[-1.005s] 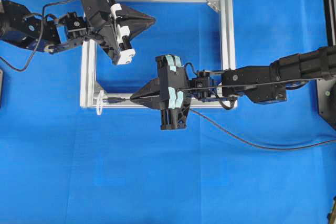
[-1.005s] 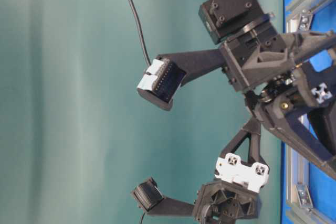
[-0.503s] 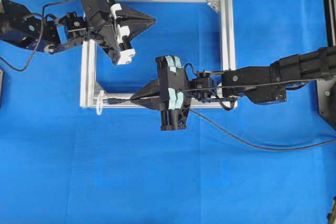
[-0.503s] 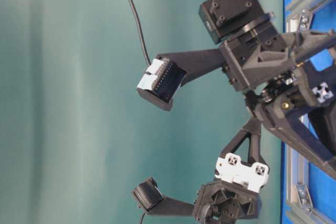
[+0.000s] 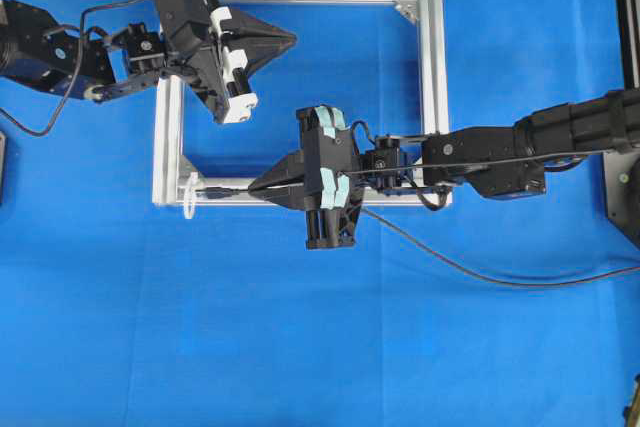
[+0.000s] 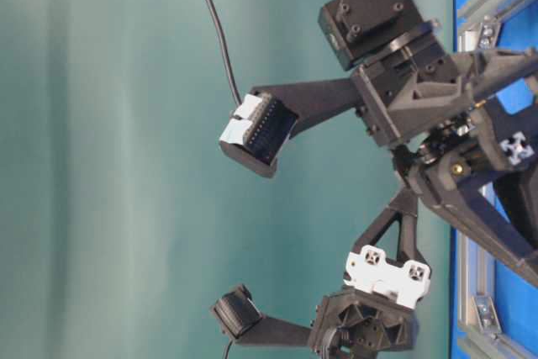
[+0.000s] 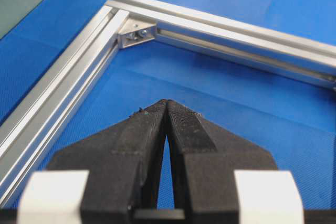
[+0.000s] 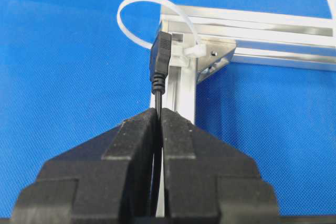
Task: Insert the wire through the string loop located on the left side.
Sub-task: 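Move the right gripper left toward the white zip-tie loop on the frame, then push the USB plug end up through the white loop with the right gripper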
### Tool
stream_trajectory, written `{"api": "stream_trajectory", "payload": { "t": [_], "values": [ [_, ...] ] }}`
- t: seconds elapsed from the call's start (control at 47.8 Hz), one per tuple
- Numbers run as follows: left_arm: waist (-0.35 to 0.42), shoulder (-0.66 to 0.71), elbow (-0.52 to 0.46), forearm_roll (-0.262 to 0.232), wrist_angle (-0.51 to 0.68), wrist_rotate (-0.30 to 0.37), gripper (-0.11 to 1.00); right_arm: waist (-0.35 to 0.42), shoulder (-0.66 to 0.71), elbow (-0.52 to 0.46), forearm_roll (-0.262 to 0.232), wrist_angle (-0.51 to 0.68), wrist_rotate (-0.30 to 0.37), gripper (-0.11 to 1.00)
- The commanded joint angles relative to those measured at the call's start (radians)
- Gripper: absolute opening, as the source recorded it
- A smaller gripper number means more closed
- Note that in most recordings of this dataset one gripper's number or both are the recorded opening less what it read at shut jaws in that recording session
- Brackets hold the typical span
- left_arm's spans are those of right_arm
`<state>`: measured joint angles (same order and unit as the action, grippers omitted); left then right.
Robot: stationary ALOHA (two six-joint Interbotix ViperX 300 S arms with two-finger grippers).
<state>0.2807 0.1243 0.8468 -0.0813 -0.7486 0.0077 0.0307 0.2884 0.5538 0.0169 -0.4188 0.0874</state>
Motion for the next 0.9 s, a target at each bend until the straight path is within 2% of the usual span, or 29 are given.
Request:
{"api": "stream_trajectory", "payload": {
  "t": [0.0,0.88],
  "values": [
    [-0.002,-0.031,-0.008,0.003,-0.005,0.0,0.0,0.002,-0.018,-0.015,-0.002,-0.003,0.0,-0.1],
    [-0.002,-0.031,-0.009,0.003,-0.005,0.0,0.0,0.006,-0.015,-0.021,-0.002,-0.003,0.0,-0.1]
  ]
}}
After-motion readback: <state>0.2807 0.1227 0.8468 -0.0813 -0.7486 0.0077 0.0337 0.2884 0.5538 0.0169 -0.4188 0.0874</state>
